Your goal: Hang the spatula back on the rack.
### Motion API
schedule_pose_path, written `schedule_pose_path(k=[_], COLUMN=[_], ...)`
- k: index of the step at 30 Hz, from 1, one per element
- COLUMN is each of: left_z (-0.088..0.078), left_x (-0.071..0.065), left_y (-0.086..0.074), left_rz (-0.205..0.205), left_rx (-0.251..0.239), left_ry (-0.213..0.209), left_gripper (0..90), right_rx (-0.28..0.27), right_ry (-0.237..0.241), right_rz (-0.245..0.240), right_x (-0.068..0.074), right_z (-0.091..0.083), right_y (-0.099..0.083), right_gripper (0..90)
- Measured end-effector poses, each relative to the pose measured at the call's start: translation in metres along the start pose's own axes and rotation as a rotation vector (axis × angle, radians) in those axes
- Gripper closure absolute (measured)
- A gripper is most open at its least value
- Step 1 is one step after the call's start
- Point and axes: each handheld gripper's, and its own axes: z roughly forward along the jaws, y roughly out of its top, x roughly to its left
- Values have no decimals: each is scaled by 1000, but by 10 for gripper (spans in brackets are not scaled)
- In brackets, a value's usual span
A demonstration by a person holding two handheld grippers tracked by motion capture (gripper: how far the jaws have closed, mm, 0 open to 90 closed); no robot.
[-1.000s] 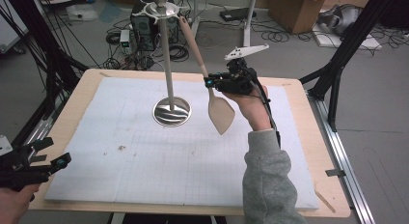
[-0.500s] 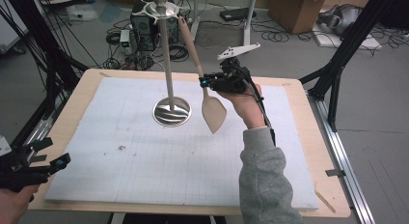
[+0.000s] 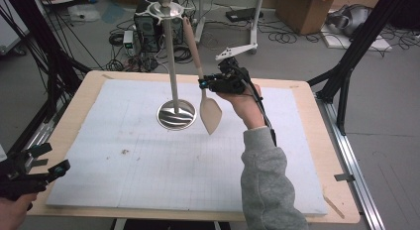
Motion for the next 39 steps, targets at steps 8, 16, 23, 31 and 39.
schedule_pose_path(k=[8,16,23,31,39], left_z=[-2,0,-3,-2,-1], left_x=[-1,-3,-1,-1,0], left_y=[-3,-3,-3,-4,-4], left_rz=[-5,5,-1,-2,-5], left_rx=[6,7,4,7,11], left_ry=[9,6,14,14,13], left_gripper=[30,31,31,30,31], right_rx=[-2,2,-5,-5,-20], right_ry=[13,16,7,15,4], right_rz=[-8,-9,-11,-4,13], right_x=[-3,-2,-2,-2,-2], right_z=[10,17,21,24,20], right_y=[2,5,5,4,4], right_gripper=[784,782,781,752,510])
